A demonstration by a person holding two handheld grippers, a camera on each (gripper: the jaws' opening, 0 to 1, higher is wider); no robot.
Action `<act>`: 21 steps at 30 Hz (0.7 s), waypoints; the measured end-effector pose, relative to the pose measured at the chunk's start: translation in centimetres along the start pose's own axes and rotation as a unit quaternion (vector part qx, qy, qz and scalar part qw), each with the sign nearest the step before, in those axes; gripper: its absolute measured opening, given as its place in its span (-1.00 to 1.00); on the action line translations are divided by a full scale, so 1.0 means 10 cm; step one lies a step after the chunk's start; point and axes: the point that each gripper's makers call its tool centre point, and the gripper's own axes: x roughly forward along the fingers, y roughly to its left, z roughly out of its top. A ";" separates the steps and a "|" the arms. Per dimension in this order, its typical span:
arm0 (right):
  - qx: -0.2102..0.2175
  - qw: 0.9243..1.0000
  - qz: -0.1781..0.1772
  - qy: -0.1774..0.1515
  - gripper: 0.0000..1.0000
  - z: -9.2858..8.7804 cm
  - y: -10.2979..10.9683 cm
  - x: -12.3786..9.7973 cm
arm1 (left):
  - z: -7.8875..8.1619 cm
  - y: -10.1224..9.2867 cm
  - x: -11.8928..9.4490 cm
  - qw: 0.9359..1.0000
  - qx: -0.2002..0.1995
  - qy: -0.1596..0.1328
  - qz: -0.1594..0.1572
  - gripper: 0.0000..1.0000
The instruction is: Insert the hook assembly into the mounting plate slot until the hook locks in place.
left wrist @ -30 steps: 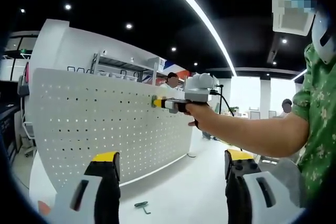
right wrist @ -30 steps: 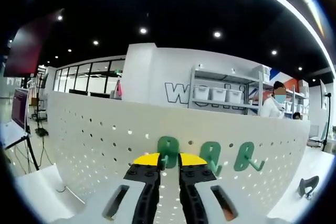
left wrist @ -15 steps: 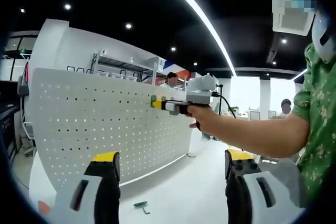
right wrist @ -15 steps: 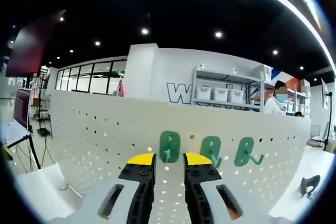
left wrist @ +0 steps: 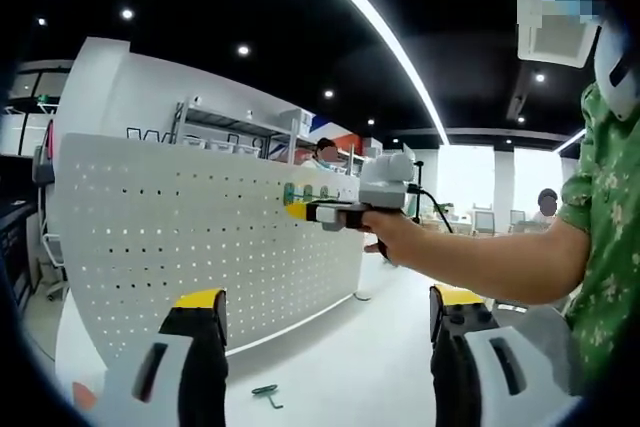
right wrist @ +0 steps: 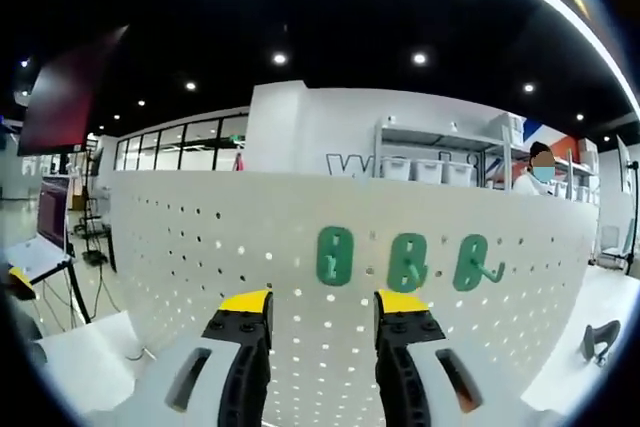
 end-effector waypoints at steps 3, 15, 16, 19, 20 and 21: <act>-0.002 1.000 -0.005 -0.001 0.11 -0.02 -0.01 -0.02 | 0.00 -0.01 0.00 1.000 0.001 0.000 0.000 0.72; -0.006 1.000 -0.003 -0.002 0.65 -0.09 -0.03 -0.13 | 0.00 -0.03 -0.01 1.000 0.002 0.002 0.003 0.75; -0.006 1.000 -0.001 -0.002 0.67 -0.10 -0.03 -0.14 | 0.00 -0.03 -0.01 1.000 0.001 0.002 0.003 0.76; 0.001 1.000 0.000 -0.008 0.79 -0.11 -0.06 -0.17 | 0.00 -0.04 0.00 1.000 0.001 0.003 0.004 0.77; 0.002 1.000 0.002 -0.009 0.81 -0.11 -0.06 -0.18 | 0.00 -0.04 0.00 1.000 0.001 0.004 0.005 0.78; 0.003 1.000 0.004 -0.009 0.83 -0.11 -0.06 -0.19 | 0.00 -0.05 0.00 1.000 0.002 0.004 0.005 0.77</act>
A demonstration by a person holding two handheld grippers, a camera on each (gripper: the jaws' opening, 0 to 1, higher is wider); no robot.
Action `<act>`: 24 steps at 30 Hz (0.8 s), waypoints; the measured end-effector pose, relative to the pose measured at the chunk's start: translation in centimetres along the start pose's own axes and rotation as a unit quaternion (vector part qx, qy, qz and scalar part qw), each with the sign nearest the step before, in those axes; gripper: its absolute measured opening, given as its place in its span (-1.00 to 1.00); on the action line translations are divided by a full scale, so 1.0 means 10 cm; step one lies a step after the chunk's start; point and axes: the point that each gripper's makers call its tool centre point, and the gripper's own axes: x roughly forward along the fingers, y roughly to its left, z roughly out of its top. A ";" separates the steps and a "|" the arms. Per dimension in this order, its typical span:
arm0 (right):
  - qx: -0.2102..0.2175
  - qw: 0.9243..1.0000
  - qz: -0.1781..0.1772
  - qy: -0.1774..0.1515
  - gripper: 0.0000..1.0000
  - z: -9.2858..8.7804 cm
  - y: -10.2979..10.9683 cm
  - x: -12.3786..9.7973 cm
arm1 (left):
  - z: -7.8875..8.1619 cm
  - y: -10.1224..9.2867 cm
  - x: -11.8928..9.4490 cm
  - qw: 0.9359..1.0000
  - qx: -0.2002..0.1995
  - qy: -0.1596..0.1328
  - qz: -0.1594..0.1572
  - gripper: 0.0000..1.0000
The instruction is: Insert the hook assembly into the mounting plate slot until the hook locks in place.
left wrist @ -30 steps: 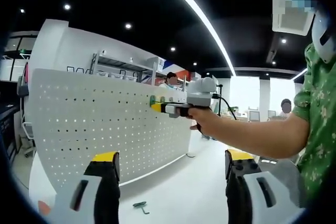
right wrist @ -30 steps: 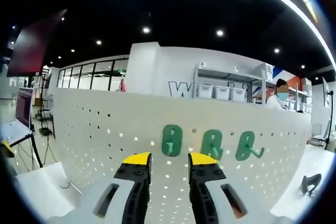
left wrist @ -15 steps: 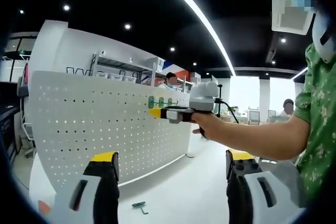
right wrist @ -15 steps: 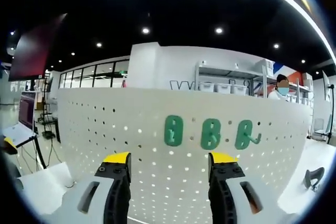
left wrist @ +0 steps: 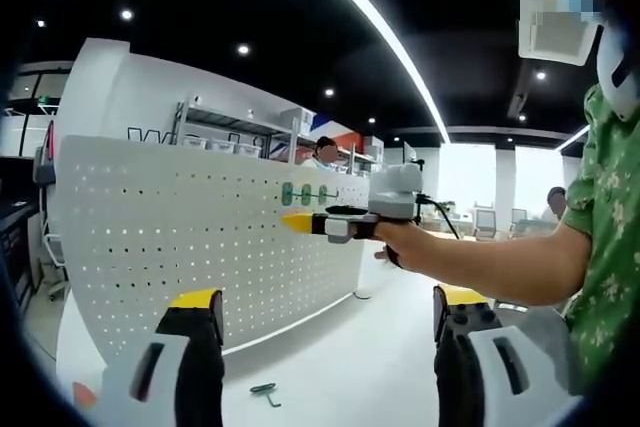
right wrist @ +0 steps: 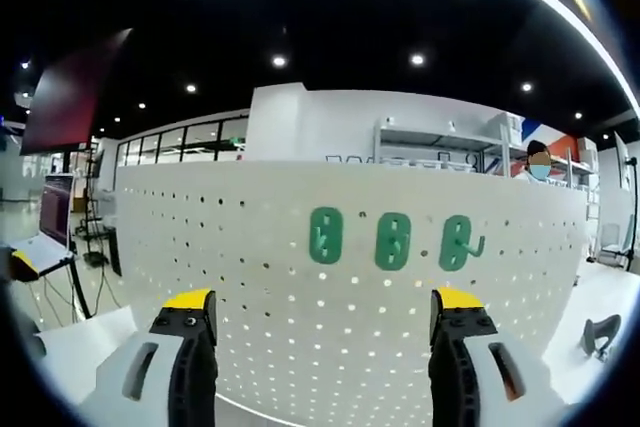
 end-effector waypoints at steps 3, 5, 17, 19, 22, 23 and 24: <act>0.001 1.000 0.011 -0.008 0.96 0.03 0.01 -0.04 | 0.00 -0.02 -0.01 1.000 0.001 0.000 0.001 0.78; 0.005 1.000 0.019 -0.006 1.00 0.02 0.00 -0.05 | 0.00 -0.03 -0.01 1.000 0.001 0.000 0.002 0.78; -0.009 1.000 0.030 -0.005 0.97 0.00 -0.04 -0.26 | -0.02 -0.08 -0.02 1.000 0.003 0.000 0.008 0.76; -0.011 0.999 0.033 -0.004 0.97 0.00 -0.05 -0.29 | -0.02 -0.10 -0.03 1.000 0.004 0.002 0.010 0.76; -0.012 0.999 0.039 -0.004 0.97 0.00 -0.03 -0.34 | -0.03 -0.10 -0.05 1.000 0.004 0.002 0.014 0.76; -0.015 0.999 0.041 -0.003 0.96 -0.01 -0.02 -0.36 | -0.03 -0.10 -0.06 1.000 0.004 0.002 0.015 0.76; -0.017 0.999 0.043 -0.003 0.96 -0.01 -0.01 -0.38 | -0.03 -0.10 -0.06 1.000 0.004 0.002 0.017 0.76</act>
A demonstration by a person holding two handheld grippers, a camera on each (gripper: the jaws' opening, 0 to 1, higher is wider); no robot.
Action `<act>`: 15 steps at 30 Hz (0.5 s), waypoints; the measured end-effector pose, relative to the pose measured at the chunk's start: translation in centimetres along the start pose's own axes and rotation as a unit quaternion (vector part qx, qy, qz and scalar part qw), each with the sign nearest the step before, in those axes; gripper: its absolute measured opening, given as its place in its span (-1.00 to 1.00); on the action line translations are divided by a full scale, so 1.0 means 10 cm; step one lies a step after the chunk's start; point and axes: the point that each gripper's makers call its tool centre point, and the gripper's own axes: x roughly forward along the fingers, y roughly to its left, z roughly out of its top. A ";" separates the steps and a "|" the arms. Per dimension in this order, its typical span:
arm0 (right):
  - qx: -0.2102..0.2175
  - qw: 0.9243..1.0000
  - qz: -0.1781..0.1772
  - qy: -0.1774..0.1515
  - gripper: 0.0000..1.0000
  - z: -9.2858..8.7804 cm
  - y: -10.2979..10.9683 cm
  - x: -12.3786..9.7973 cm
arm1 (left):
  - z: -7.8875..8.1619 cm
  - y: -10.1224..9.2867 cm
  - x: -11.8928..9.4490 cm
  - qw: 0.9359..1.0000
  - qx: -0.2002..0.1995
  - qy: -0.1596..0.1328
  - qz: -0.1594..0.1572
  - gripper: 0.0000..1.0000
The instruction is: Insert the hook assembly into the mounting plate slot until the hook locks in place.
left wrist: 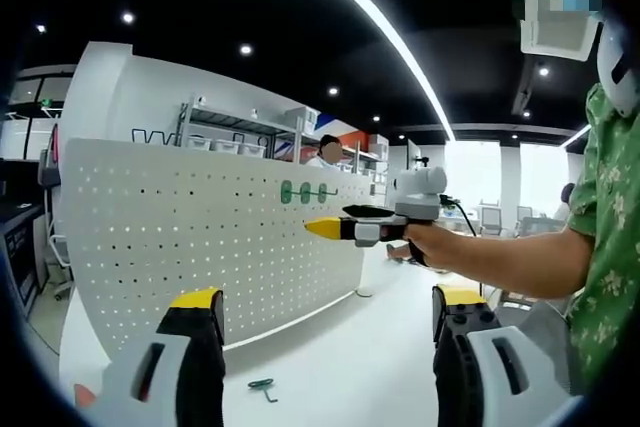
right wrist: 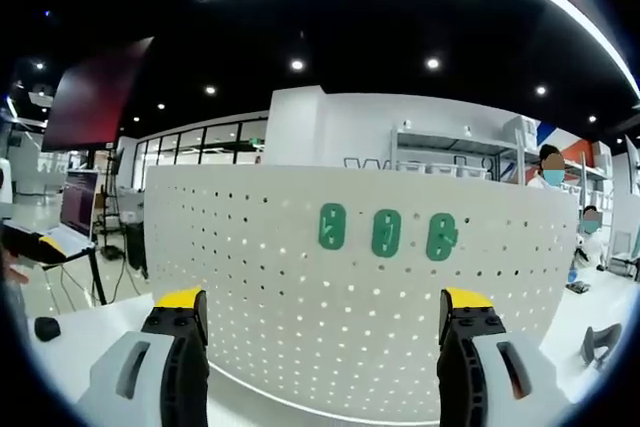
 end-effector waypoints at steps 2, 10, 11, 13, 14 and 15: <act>-0.002 1.000 0.004 0.000 0.95 0.00 0.01 -0.04 | -0.02 0.00 -0.02 1.000 -0.001 0.001 0.004 0.76; -0.002 1.000 0.012 0.000 0.95 -0.02 0.04 -0.17 | -0.06 -0.03 -0.06 1.000 -0.001 0.007 0.016 0.75; -0.003 1.000 0.013 0.000 0.95 -0.01 0.06 -0.20 | -0.06 -0.03 -0.07 1.000 -0.002 0.007 0.018 0.75; -0.005 1.000 0.017 0.001 0.94 -0.02 0.07 -0.24 | -0.08 -0.04 -0.08 1.000 -0.003 0.010 0.021 0.75; -0.005 1.000 0.018 0.001 0.94 -0.02 0.08 -0.25 | -0.09 -0.05 -0.08 1.000 -0.002 0.011 0.022 0.75; -0.007 1.000 0.020 0.002 0.94 -0.03 0.08 -0.27 | -0.10 -0.06 -0.09 1.000 -0.002 0.012 0.023 0.75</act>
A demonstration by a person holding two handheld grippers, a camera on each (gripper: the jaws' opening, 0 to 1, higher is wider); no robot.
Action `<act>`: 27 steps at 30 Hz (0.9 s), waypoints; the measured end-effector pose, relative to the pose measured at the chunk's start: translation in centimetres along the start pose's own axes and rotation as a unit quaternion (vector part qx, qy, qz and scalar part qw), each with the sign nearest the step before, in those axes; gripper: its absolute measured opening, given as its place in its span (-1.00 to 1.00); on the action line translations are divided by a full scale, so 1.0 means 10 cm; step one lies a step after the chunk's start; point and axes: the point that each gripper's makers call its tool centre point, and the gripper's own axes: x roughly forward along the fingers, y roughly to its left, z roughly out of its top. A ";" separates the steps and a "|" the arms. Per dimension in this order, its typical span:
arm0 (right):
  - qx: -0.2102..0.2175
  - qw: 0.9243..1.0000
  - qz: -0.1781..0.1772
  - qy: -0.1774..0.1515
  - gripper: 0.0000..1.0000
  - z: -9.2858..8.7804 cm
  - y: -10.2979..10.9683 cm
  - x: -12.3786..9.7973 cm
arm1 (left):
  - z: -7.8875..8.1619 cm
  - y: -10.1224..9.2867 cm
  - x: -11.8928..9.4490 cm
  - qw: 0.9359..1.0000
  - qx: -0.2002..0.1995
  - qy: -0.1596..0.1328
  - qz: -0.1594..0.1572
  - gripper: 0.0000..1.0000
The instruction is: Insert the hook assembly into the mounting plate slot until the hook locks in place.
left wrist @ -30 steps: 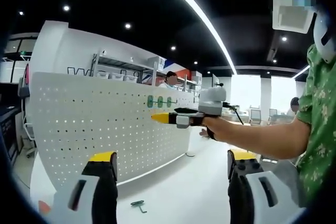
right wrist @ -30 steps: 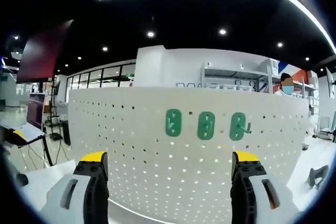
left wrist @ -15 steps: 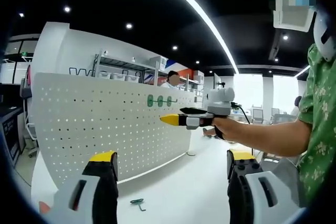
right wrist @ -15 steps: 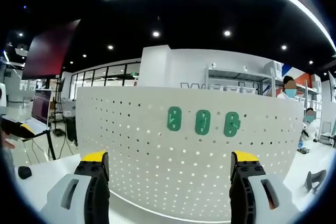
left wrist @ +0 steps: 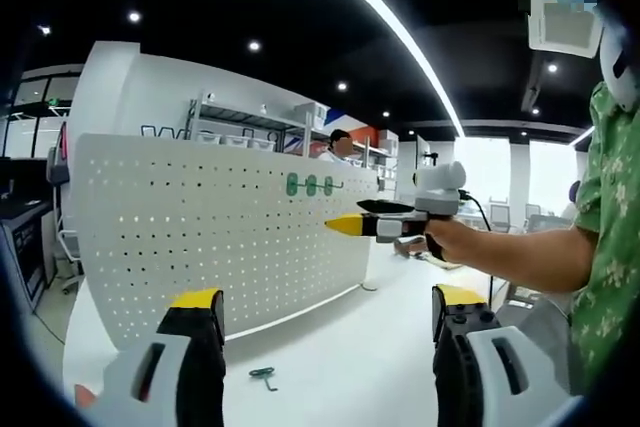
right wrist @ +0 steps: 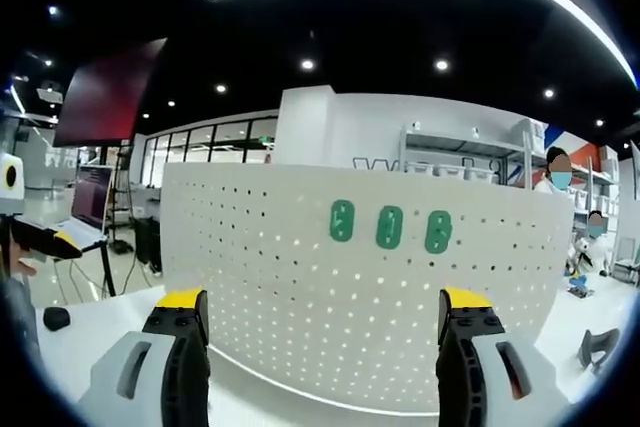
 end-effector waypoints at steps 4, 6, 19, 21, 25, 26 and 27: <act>-0.003 1.000 0.008 0.005 0.93 -0.05 0.03 -0.08 | -0.05 -0.01 -0.02 1.000 -0.002 0.006 0.006 0.75; -0.004 1.000 0.013 0.010 0.92 -0.09 0.07 -0.12 | -0.09 -0.01 -0.03 1.000 -0.003 0.011 0.010 0.75; 0.000 0.999 0.038 0.025 0.90 -0.24 0.24 -0.30 | -0.33 -0.02 -0.11 0.999 -0.014 0.033 0.034 0.74; 0.000 0.999 0.043 0.027 0.90 -0.26 0.27 -0.33 | -0.37 -0.02 -0.13 0.998 -0.016 0.036 0.038 0.74; -0.001 0.998 0.055 0.034 0.89 -0.32 0.34 -0.39 | -0.44 -0.04 -0.15 0.998 -0.018 0.046 0.043 0.73; -0.003 0.998 0.058 0.036 0.89 -0.34 0.35 -0.40 | -0.45 -0.04 -0.16 0.998 -0.018 0.047 0.044 0.73; -0.004 0.997 0.061 0.038 0.89 -0.36 0.36 -0.42 | -0.46 -0.05 -0.16 0.998 -0.019 0.048 0.045 0.73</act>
